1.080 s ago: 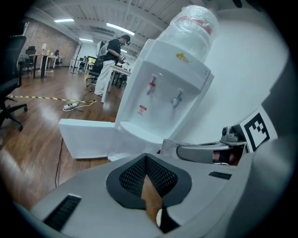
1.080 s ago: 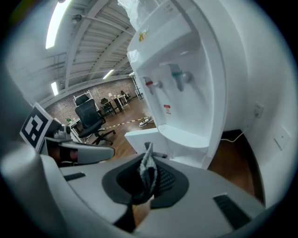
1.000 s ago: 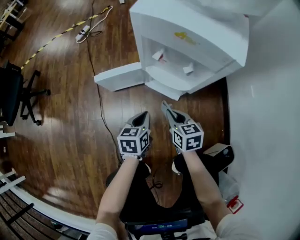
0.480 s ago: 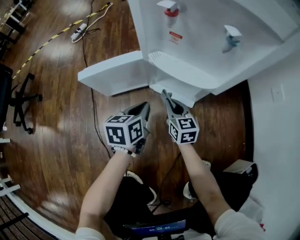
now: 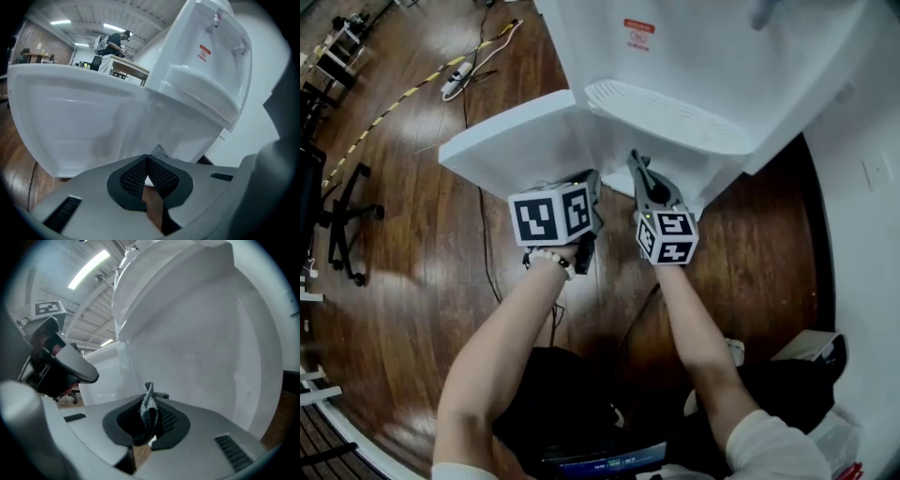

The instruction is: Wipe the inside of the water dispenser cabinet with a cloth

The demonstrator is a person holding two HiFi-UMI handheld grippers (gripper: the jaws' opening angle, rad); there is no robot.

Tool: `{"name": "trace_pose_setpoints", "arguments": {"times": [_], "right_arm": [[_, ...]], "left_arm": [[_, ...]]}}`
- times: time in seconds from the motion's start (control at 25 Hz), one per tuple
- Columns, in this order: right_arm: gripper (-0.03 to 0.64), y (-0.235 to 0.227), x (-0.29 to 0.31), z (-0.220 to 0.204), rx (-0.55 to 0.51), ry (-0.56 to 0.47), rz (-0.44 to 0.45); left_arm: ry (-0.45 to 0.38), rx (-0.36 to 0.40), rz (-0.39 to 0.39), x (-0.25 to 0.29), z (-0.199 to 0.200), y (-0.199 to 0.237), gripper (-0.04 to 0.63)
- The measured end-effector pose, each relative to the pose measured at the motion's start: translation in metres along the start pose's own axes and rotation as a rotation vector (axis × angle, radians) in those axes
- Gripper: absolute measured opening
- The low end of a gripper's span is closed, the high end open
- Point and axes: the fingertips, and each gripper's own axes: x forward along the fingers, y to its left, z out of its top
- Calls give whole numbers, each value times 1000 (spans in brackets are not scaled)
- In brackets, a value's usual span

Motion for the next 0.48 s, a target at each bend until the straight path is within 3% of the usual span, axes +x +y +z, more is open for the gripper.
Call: {"name": "trace_pose_setpoints", "arguments": {"times": [0.12,0.28,0.48], "right_arm": [[38,0,10,22,11,-53,29],[40,16,28,37,4,-62,89],[38,17,43,47,-34,-67,15]], "left_arm": [[26,88,-11,-10,-9,-7,-11],[-24,6,-37,-30,-4,-10,-11],[-29,-11,-62,-40,-8,-22,-11]]}}
